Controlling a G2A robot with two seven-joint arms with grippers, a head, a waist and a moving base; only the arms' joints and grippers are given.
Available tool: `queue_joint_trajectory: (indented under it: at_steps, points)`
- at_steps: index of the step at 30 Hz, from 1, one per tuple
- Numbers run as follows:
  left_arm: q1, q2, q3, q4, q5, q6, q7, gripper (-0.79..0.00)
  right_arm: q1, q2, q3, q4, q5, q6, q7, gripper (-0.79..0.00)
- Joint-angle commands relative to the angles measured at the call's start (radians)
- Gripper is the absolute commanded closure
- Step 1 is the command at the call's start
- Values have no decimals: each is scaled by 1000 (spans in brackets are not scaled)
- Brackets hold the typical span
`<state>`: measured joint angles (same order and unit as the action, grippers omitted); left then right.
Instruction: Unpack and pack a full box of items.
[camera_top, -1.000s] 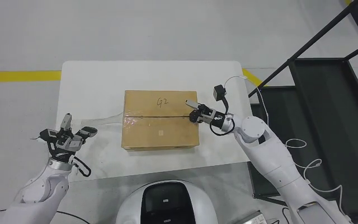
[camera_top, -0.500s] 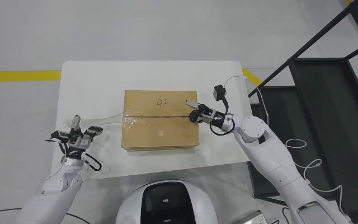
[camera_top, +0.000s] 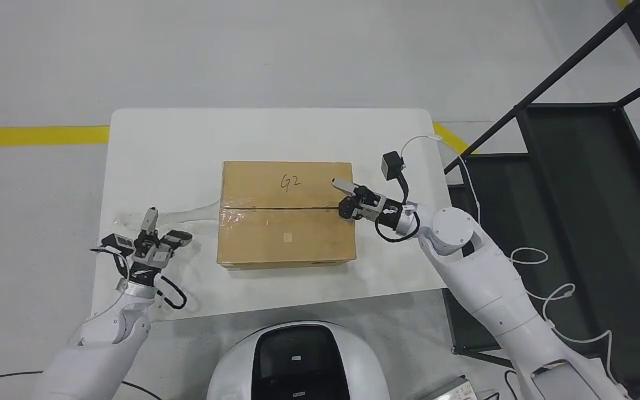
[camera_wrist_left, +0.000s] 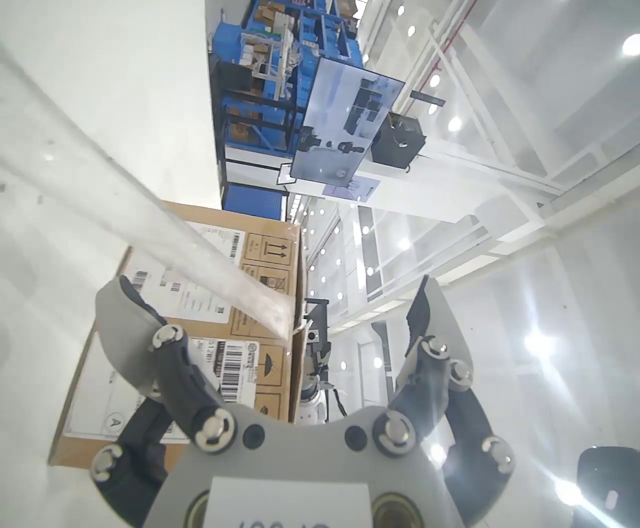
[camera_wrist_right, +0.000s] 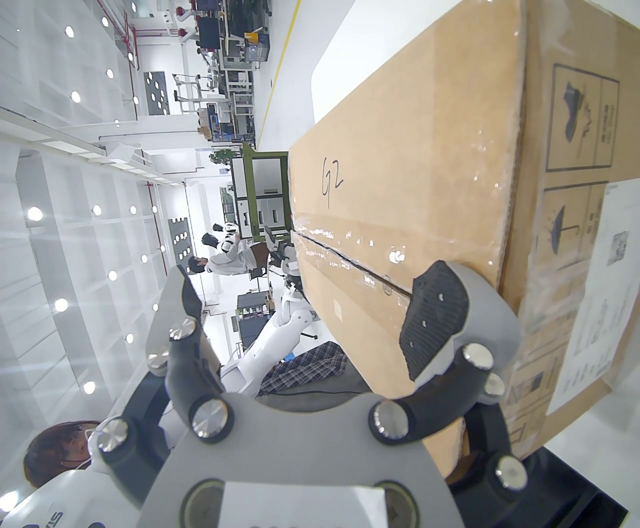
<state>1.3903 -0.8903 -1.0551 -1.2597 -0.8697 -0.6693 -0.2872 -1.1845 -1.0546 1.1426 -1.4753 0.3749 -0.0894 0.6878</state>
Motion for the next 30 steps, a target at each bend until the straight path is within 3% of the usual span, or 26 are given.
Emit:
queue_joint_trajectory:
  at_steps: [1,12,13,14,15,16,24,30]
  points:
    - [-10,-7,7,11,24,20,24,-785,0,0,0,0,0,0,0,-785]
    - [-105,-66,50,108,68,54,96,-760,0,0,0,0,0,0,0,-785]
    - [-111,-71,51,115,66,57,94,-437,0,0,0,0,0,0,0,-785]
    - [-115,-75,52,119,64,56,95,-166,0,0,0,0,0,0,0,-785]
    - [-116,-79,53,123,62,55,98,-46,0,0,0,0,0,0,0,-785]
    - [-116,-83,52,125,56,55,107,0,0,0,0,0,0,0,0,-785]
    - [-99,-98,17,129,72,28,123,0,0,0,0,0,0,0,0,-785]
    - [-38,-93,-49,24,87,-11,112,0,0,0,0,0,0,0,0,-785]
